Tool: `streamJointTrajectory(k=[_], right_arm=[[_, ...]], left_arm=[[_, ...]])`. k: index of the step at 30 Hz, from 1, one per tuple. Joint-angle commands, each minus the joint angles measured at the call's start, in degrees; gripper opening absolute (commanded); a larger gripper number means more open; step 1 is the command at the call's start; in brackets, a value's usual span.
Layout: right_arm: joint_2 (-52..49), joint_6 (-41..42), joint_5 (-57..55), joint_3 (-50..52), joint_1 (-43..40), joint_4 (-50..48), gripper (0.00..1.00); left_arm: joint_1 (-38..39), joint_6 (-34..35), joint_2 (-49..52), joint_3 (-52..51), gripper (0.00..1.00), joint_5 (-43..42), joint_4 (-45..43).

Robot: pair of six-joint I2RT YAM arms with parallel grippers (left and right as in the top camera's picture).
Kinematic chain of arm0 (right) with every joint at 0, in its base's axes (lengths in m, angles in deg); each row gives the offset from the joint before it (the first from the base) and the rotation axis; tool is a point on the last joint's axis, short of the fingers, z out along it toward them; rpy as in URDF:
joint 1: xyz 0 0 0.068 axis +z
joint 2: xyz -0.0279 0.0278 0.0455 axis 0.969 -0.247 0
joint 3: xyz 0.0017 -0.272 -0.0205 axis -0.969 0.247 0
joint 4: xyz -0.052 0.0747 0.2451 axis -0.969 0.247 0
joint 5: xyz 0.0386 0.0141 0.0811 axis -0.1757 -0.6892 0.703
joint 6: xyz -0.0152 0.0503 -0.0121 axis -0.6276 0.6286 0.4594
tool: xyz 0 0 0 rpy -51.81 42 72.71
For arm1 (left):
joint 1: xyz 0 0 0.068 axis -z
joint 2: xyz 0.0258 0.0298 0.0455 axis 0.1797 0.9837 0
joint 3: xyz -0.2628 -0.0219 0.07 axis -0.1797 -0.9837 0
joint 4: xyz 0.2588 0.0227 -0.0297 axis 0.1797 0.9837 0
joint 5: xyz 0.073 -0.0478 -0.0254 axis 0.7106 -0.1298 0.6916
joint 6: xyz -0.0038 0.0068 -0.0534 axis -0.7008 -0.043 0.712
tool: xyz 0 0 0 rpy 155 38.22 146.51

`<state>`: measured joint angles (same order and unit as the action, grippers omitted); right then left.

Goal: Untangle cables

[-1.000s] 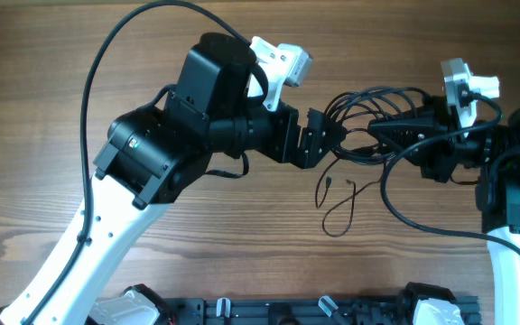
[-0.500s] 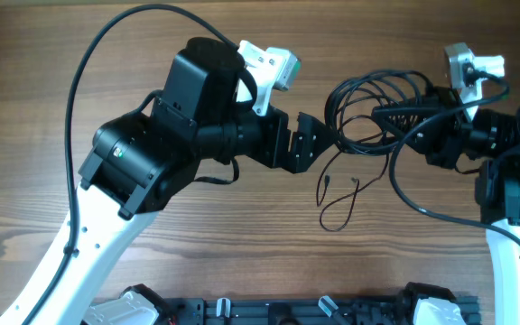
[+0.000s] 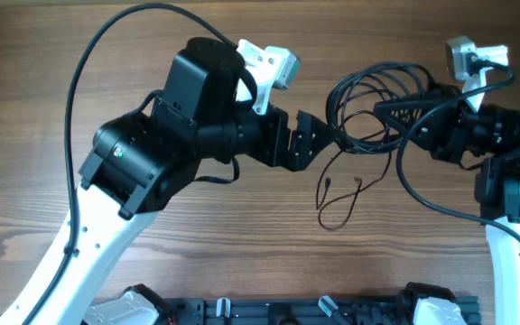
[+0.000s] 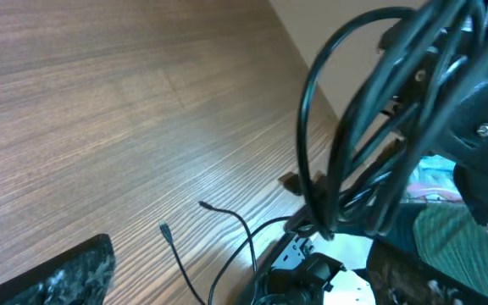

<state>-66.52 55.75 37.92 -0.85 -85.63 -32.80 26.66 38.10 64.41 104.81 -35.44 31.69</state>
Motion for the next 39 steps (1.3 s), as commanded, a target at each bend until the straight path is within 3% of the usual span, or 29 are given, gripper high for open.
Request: streamJointTrajectory(k=[1, 5, 10, 15, 20, 27, 29, 35, 39], right_arm=[[-0.4, 3.4, 1.0, -0.5, -0.1, -1.7, 0.04], [-0.4, 3.4, 1.0, -0.5, -0.1, -1.8, 0.04], [-0.4, 3.1, 0.9, -0.5, -0.1, -1.9, 0.04], [-0.4, 3.1, 0.9, -0.5, -0.1, -1.9, 0.04], [-0.4, 3.0, 0.9, -0.5, -0.1, -1.8, 0.04], [-0.4, 3.0, 1.0, -0.5, -0.1, -1.8, 0.04], [-0.4, 3.0, 0.9, -0.5, -0.1, -1.9, 0.04], [-0.4, 2.7, 0.8, -0.5, -0.1, -1.9, 0.04], [-0.4, 2.8, 0.7, -0.5, -0.1, -1.8, 0.04]], left_arm=[[-0.3, 0.2, -0.8, 0.5, 0.94, 2.1, -0.4], [-0.1, 2.1, -0.5, 0.5, 0.91, 2.0, -1.9], [0.0, 7.8, 0.1, 0.5, 0.66, 1.8, -4.1], [1.4, 7.8, 0.7, 0.5, 0.50, 1.6, -5.8], [3.5, 7.8, 1.2, 0.5, 0.49, 1.6, -7.3], [3.7, 7.8, 1.3, 0.5, 0.33, 1.6, -7.3], [3.7, 7.8, 1.4, 0.5, 0.23, 1.6, -7.3], [3.7, 8.1, 1.6, 0.5, 0.29, 0.4, -7.3], [3.7, 8.1, 1.6, 0.5, 0.24, -0.8, -7.3]])
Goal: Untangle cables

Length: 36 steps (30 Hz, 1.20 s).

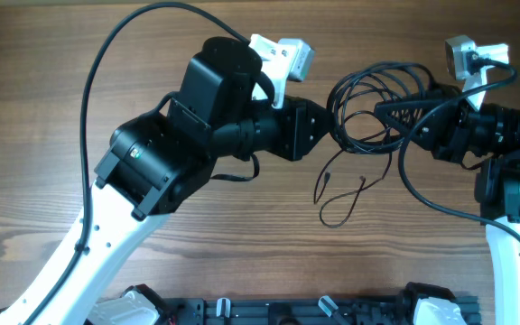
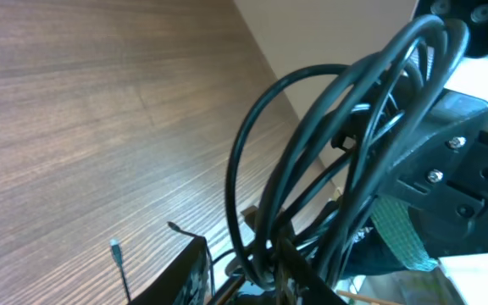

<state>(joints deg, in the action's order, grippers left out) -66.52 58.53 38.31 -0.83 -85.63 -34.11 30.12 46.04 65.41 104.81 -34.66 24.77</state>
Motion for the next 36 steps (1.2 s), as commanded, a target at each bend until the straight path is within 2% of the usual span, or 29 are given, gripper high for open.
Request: streamJointTrajectory(k=[1, 9, 13, 21, 29, 33, 36], right_arm=[[-0.4, 0.0, 0.2, -0.5, -0.1, -0.5, 0.04], [-0.4, 0.6, -1.9, -0.5, -0.1, -0.4, 0.04], [-0.4, 0.6, -2.1, -0.5, -0.1, -0.5, 0.04], [-0.4, 0.9, -1.8, -0.5, 0.0, -0.5, 0.04], [-0.4, 7.2, -1.0, -0.5, -0.1, -2.0, 0.04], [-0.4, 11.0, -1.0, -0.5, -0.1, -5.5, 0.04], [-0.4, 12.3, -1.0, -0.5, 0.0, -6.6, 0.04]], left_arm=[[0.2, 0.2, 0.5, 0.5, 0.24, -1.6, -0.3], [0.2, 1.5, 0.5, 0.5, 0.21, -4.4, -0.4], [0.2, 2.7, 0.5, 0.5, 0.25, -4.4, -0.4], [0.2, 3.2, 0.5, 0.5, 0.24, -4.4, -0.9], [0.2, 3.1, 0.6, 0.5, 0.20, -4.4, -2.6], [0.2, 3.1, 1.0, 0.5, 0.26, -4.4, -2.6], [0.2, 3.2, 1.5, 0.5, 0.40, -4.4, -2.6]])
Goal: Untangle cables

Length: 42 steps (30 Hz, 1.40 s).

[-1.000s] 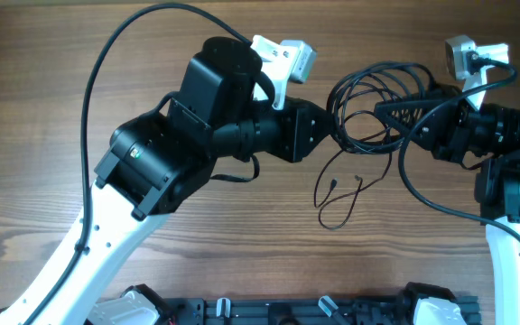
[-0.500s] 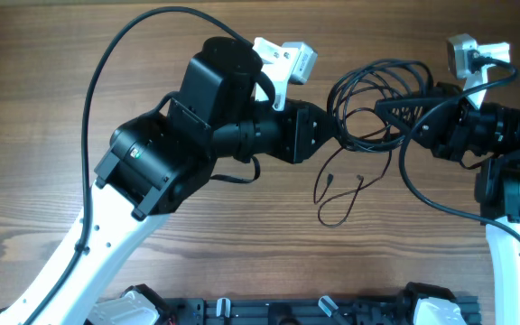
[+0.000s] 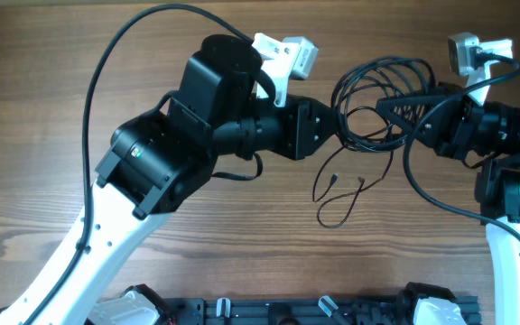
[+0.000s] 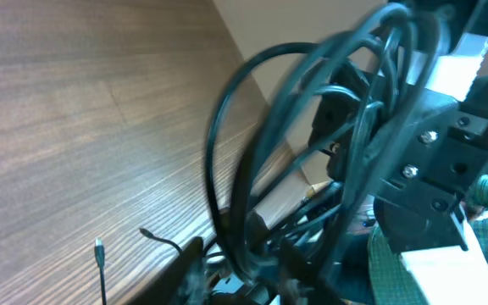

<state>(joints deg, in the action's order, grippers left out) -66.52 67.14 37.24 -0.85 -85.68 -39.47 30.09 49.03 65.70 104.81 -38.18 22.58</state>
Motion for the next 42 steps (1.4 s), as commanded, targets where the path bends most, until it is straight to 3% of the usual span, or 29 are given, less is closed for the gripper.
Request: streamJointTrajectory(k=[1, 4, 9, 18, 31, 42], right_arm=[[-0.4, 3.9, 0.1, -0.5, 0.0, -1.2, 0.04], [-0.4, 4.0, 0.1, -0.5, 0.0, -1.2, 0.04], [-0.4, 3.7, 0.1, -0.5, 0.0, -1.2, 0.04], [-0.4, 1.9, 0.1, -0.5, 0.0, -1.1, 0.04], [-4.6, -4.0, 4.9, -0.2, 0.0, -1.0, 0.04], [-7.2, -5.4, 5.9, -0.2, 0.0, -1.1, 0.04]], left_arm=[[0.2, 0.2, 1.2, 0.5, 0.43, -0.9, -0.4], [0.2, 0.2, 1.5, 0.5, 0.44, -1.3, -0.7], [0.2, 0.2, 1.4, 0.5, 0.22, -1.3, -1.2], [0.2, 0.1, 1.4, 0.5, 0.05, -1.3, -1.2], [-0.3, -2.1, -1.1, 0.5, 0.04, -1.8, -1.0], [-6.3, -2.0, -7.1, 0.5, 0.04, -1.8, -1.0]])
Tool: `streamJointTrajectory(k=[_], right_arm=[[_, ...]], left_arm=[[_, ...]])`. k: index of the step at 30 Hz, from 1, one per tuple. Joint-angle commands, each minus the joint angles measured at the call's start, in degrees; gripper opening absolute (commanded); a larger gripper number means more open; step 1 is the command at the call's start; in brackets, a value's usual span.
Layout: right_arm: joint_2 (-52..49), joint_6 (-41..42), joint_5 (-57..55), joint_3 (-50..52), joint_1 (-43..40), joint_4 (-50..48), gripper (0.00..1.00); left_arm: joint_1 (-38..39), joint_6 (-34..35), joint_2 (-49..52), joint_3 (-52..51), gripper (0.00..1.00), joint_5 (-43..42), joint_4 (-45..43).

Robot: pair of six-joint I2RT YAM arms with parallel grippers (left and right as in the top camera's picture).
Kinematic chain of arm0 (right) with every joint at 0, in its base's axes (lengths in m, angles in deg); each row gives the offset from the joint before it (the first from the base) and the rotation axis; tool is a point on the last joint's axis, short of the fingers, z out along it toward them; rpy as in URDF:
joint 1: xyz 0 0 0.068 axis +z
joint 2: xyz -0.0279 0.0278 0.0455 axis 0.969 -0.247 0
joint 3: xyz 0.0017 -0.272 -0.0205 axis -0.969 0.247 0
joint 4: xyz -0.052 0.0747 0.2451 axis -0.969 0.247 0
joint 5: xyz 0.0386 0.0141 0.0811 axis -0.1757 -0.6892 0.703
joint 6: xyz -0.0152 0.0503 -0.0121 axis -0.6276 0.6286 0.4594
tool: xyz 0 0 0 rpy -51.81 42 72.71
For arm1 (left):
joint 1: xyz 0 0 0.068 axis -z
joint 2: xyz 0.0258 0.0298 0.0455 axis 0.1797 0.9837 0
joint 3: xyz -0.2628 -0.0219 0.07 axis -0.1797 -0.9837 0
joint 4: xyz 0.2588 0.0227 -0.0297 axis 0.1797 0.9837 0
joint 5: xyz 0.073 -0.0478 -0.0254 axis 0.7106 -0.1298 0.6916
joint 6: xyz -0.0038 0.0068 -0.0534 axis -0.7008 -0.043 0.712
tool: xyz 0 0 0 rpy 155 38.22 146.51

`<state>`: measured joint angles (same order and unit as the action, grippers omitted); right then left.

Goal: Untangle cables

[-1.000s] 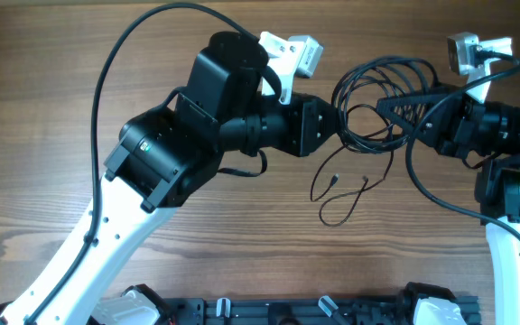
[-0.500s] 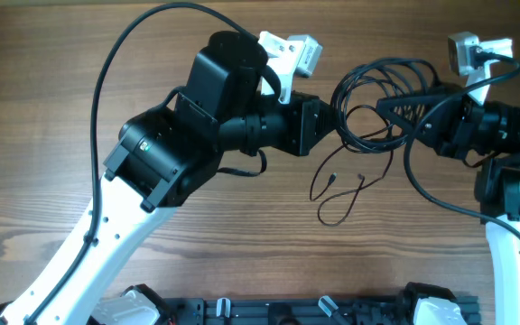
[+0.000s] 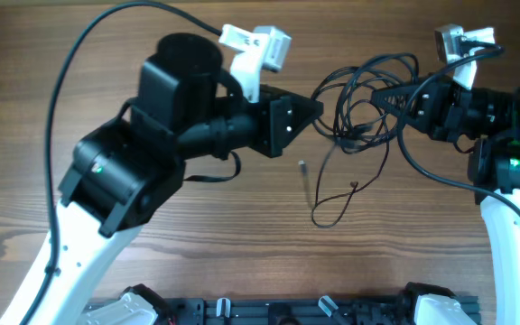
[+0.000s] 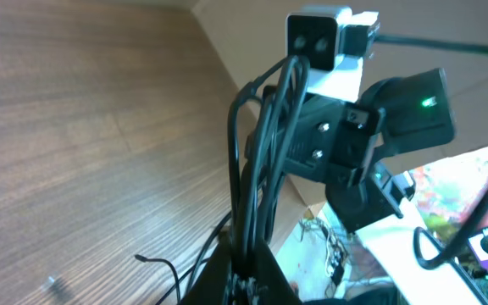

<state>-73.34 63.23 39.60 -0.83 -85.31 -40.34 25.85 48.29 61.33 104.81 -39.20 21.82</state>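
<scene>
A tangle of black cables [image 3: 343, 117] hangs between my two grippers above the wooden table [image 3: 242, 244]. My left gripper [image 3: 317, 106] is shut on the left side of the loops. In the left wrist view the strands [image 4: 261, 161] rise taut and bunched from its jaws [image 4: 248, 275] toward the right arm. My right gripper [image 3: 389, 93] is shut on the right side of the bundle. Thin loose ends trail down to the table: one plug [image 3: 302, 164] lies left, and a thin loop [image 3: 328, 219] lies lower.
The right arm's thick supply cable [image 3: 422, 185] curves down past the tangle's right side. The left arm's supply cable [image 3: 70, 54] arcs over the far left. A black rail [image 3: 269, 311] runs along the near edge. The table's far edge [image 4: 219, 59] shows in the left wrist view.
My left gripper has moved left and slightly up with the loops in it. The loops are now drawn narrower and tauter. The loose plug end has shifted left on the table.
My left gripper first stood open just left of the loops that the right gripper held. Then it was in among them, and then shut on them. Now it sits further left with the bundle stretched between both grippers.
</scene>
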Motion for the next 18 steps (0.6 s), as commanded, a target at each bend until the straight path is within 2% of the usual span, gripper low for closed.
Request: streamJointTrajectory(k=[1, 8, 18], right_arm=[[-0.3, -1.5, 3.6, -0.2, -0.4, -0.2, 0.04], [-0.3, -1.5, 3.6, -0.2, -0.4, -0.2, 0.04], [-0.3, -1.5, 3.6, -0.2, -0.4, -0.2, 0.04]], left_arm=[[-2.3, -1.3, -2.9, 0.5, 0.04, -0.7, -0.2], [-5.8, -1.3, -3.0, 0.5, 0.04, -0.7, -0.2], [-15.0, -1.3, -2.9, 0.5, 0.04, -0.7, -0.2]])
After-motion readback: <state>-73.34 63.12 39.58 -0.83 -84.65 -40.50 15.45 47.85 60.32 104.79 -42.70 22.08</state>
